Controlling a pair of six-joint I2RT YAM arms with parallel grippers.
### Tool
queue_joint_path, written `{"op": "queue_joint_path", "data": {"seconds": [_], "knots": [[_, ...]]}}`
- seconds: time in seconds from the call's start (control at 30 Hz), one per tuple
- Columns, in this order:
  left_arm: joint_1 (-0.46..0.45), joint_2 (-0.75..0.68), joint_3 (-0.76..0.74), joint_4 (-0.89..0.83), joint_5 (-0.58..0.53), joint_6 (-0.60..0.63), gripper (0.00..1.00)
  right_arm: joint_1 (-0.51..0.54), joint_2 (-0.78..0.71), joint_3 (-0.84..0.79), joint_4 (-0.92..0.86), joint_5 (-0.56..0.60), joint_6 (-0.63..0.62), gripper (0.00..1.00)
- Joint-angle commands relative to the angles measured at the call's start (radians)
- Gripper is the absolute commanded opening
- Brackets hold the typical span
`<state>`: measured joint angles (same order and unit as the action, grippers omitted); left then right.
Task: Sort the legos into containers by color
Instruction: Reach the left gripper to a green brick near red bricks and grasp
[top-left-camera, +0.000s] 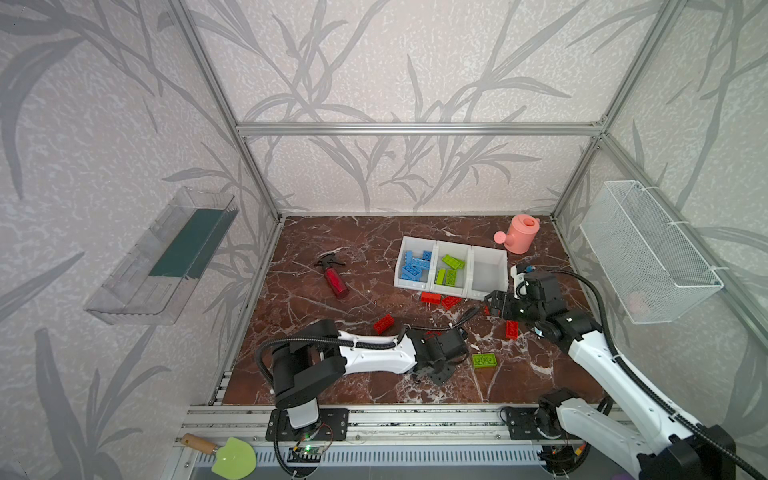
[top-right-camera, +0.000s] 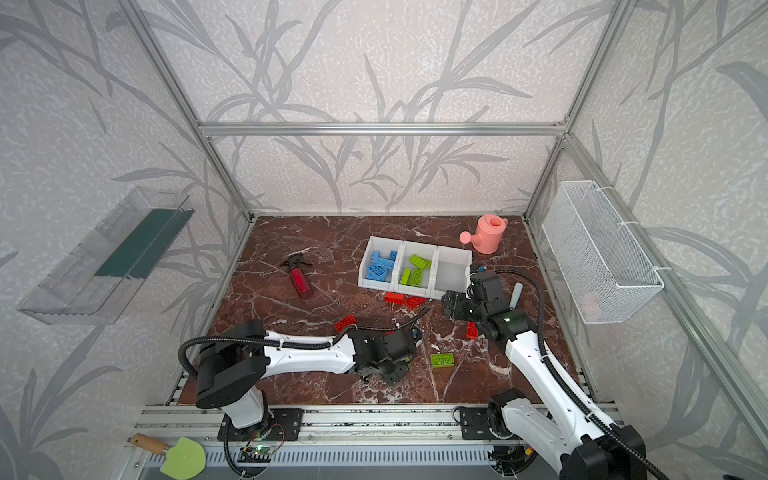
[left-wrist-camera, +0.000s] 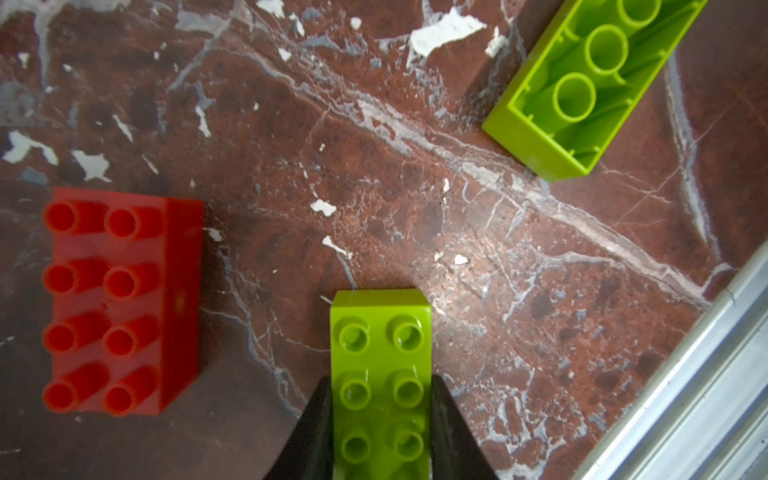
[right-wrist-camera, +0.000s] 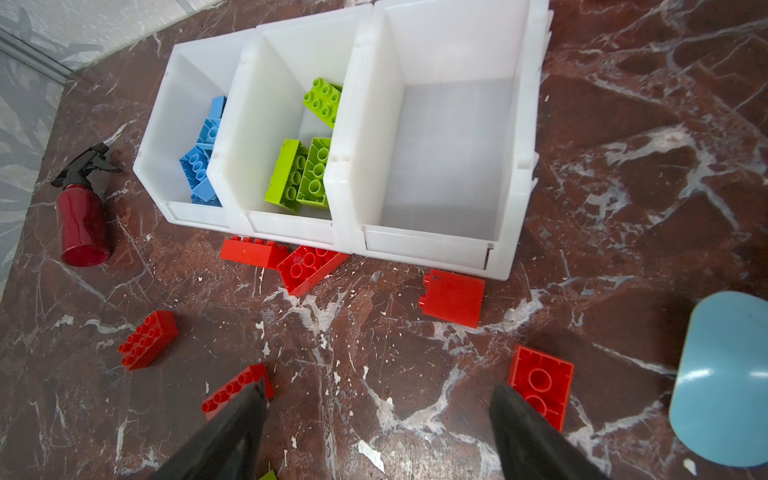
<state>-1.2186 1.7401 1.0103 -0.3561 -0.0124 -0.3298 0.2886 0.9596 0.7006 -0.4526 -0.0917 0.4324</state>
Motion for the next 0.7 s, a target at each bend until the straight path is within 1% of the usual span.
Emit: {"op": "queue_joint_path", "data": {"seconds": [0.0,0.2,0.27,0.47,0.67], "knots": [[-0.004,-0.008,0.041,-0.022,-0.033,0.021,0.24,-0.003,-0.025,-0.022,0.002,-0.020,-0.007,0.86],[0.012,-0.047,0.118,-0.108,-0.098,0.074,0.24,0.002,-0.051,-0.066,0.010,-0.010,0.005,0.86],[0.034,-0.065,0.146,-0.120,-0.094,0.087,0.24,0.006,-0.060,-0.087,0.018,-0.007,0.009,0.86],[0.145,-0.081,0.241,-0.131,-0.042,0.094,0.24,0.024,-0.101,-0.140,0.043,0.002,0.027,0.86],[0.261,-0.036,0.387,-0.154,0.039,0.100,0.24,0.036,-0.140,-0.173,0.051,0.003,0.030,0.86]]}}
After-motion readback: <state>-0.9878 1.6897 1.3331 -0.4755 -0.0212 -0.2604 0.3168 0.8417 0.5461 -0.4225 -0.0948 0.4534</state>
